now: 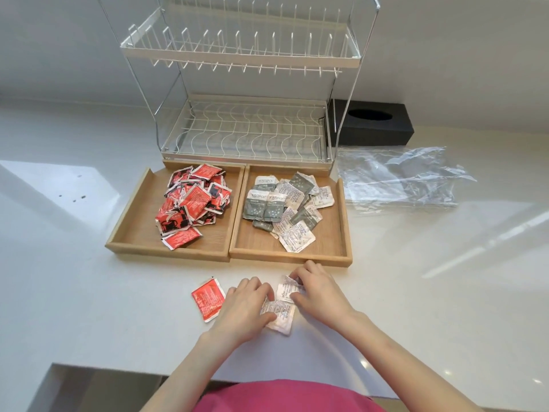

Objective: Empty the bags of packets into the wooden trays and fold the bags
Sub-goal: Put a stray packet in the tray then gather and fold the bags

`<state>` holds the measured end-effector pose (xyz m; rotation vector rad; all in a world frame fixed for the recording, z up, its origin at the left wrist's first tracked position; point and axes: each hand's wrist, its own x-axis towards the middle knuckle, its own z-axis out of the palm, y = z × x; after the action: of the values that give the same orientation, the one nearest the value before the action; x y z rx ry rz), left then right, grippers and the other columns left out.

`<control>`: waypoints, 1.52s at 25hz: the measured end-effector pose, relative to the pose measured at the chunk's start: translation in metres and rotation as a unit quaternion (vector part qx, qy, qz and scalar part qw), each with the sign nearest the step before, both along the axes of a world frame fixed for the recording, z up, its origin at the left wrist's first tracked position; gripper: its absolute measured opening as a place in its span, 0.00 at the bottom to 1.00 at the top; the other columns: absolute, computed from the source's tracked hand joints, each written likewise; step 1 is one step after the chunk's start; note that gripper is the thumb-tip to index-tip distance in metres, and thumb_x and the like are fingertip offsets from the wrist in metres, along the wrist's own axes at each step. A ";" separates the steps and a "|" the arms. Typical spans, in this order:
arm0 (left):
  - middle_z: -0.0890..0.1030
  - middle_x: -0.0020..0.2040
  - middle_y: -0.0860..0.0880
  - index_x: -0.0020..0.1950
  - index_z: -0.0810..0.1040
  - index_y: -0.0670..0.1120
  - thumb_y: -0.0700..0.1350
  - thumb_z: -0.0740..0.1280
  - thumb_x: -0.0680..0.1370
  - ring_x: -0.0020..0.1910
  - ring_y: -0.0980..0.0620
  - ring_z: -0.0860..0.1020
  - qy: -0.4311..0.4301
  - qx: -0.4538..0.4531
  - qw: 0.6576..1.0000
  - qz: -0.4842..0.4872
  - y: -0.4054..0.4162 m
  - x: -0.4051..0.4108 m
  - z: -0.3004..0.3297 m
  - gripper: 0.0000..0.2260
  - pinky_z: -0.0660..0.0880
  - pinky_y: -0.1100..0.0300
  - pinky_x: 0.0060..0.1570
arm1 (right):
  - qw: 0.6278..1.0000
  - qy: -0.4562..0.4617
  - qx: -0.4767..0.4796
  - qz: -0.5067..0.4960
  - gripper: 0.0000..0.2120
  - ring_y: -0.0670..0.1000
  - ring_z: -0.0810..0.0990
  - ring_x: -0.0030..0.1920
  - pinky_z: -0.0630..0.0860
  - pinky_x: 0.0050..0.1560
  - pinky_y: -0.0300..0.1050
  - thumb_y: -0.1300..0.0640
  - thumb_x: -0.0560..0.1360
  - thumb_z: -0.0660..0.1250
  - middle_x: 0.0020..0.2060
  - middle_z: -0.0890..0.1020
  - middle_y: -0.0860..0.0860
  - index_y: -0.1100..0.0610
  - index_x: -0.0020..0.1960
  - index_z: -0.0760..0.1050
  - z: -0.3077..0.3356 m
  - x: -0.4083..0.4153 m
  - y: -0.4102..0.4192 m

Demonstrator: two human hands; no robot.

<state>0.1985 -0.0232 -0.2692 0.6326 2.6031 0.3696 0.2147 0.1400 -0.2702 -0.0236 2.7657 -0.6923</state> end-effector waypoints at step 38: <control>0.74 0.48 0.53 0.53 0.77 0.46 0.41 0.65 0.74 0.45 0.59 0.75 0.080 0.266 0.960 0.042 -0.063 -0.073 0.030 0.08 0.74 0.61 0.50 | 0.979 0.151 -0.103 -0.085 0.11 0.53 0.77 0.54 0.72 0.56 0.48 0.60 0.74 0.62 0.51 0.79 0.54 0.57 0.56 0.76 0.042 -0.040 -0.054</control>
<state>0.1258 -0.0864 -0.2391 0.7482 2.6922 1.1132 0.1750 0.0865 -0.2284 0.0704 2.9933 -1.1024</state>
